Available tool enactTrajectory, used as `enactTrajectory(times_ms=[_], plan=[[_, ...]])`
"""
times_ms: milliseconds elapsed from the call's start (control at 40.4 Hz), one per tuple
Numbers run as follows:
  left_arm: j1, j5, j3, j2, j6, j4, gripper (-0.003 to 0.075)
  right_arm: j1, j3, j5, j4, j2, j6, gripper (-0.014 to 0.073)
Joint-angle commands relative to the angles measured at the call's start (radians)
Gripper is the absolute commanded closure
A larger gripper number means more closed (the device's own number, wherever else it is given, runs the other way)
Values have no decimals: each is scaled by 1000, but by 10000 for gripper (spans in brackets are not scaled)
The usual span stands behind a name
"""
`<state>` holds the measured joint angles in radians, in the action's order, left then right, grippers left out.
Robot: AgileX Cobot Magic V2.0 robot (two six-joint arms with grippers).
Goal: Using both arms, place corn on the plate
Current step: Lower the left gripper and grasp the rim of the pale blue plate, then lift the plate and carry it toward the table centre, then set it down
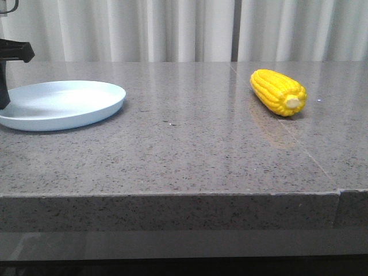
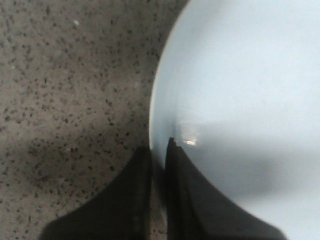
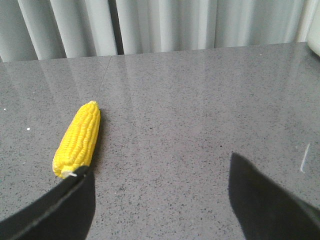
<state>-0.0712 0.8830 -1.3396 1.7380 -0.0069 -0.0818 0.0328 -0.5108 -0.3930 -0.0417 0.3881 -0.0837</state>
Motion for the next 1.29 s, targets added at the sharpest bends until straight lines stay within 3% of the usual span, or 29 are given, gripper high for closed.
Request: enactTrajectory(times_ms=[0,273,421,793,1016,1140,1264], plan=[[-6,-51,-28,-44,-7,-15,741,4,-32,86,13,14,9,15],[-6,-55,-91,-86,7,-89,741,4,-32,86,13,14,9,15],[-30,11,-186,-94,7,-147,740,4,-32,86,13,14,9,15],[-210,26,-315,23,7,-240,740,4,-32,86,13,14,9,15],[-251,0,-317,96,7,-242,738,4,-32,86,13,14,9,15],[-254,-2,-317,118,7,-243,665,4,-32,86,13,14,9,15],[-254,-11,-317,120,7,-231,494,4,-32,86,13,14,9,15]])
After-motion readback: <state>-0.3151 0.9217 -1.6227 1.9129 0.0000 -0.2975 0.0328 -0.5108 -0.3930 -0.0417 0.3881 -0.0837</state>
